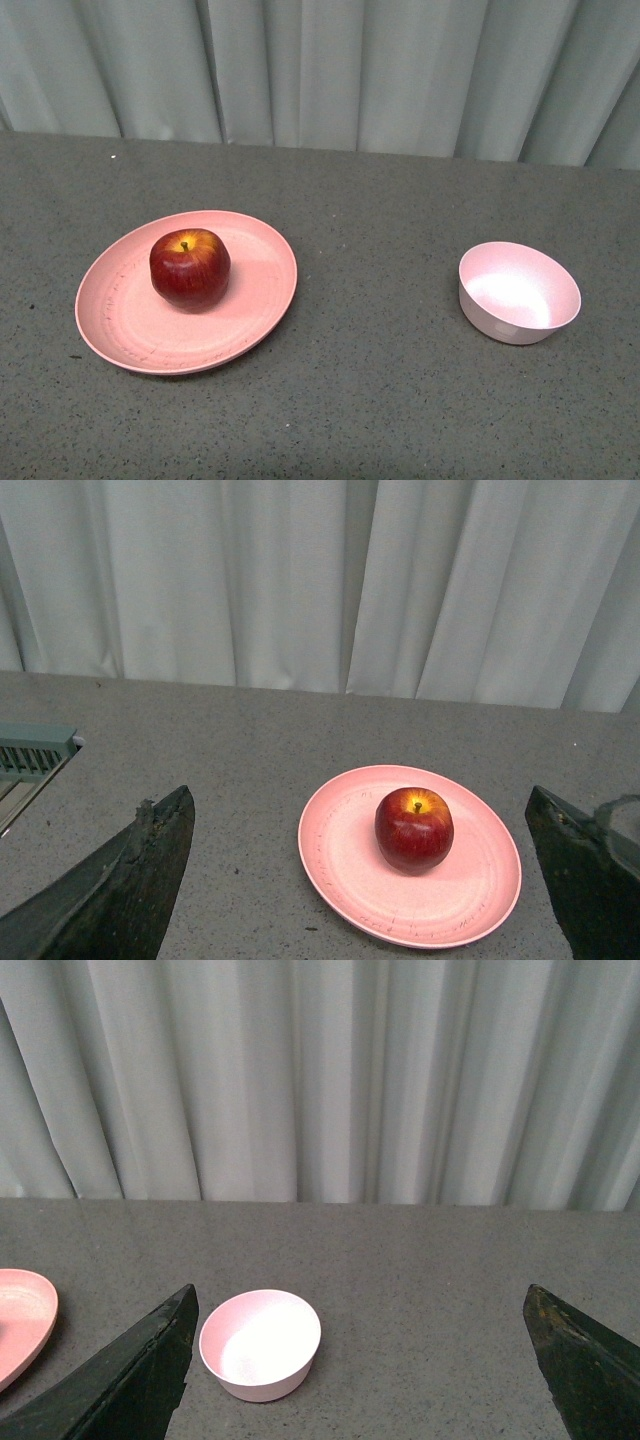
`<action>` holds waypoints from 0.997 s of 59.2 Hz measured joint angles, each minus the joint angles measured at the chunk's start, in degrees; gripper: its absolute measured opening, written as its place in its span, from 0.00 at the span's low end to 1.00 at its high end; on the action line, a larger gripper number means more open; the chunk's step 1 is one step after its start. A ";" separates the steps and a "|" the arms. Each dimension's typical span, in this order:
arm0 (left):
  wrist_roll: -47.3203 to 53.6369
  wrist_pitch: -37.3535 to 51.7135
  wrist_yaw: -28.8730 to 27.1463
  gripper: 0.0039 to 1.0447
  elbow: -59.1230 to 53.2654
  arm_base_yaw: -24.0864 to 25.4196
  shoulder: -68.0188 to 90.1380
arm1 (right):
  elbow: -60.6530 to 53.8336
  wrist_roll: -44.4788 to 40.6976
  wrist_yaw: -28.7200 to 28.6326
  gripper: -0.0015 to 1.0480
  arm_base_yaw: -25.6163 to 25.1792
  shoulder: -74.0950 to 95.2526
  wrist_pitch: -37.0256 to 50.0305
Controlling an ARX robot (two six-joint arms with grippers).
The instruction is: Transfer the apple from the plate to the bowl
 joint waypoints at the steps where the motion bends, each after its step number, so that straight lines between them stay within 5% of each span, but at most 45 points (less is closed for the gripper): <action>1: 0.00 0.00 0.00 0.94 0.00 0.00 0.00 | 0.00 0.00 0.00 0.91 0.00 0.00 0.00; 59: 0.00 0.00 0.00 0.94 0.00 0.00 0.00 | 0.00 0.00 0.00 0.91 0.00 0.00 0.00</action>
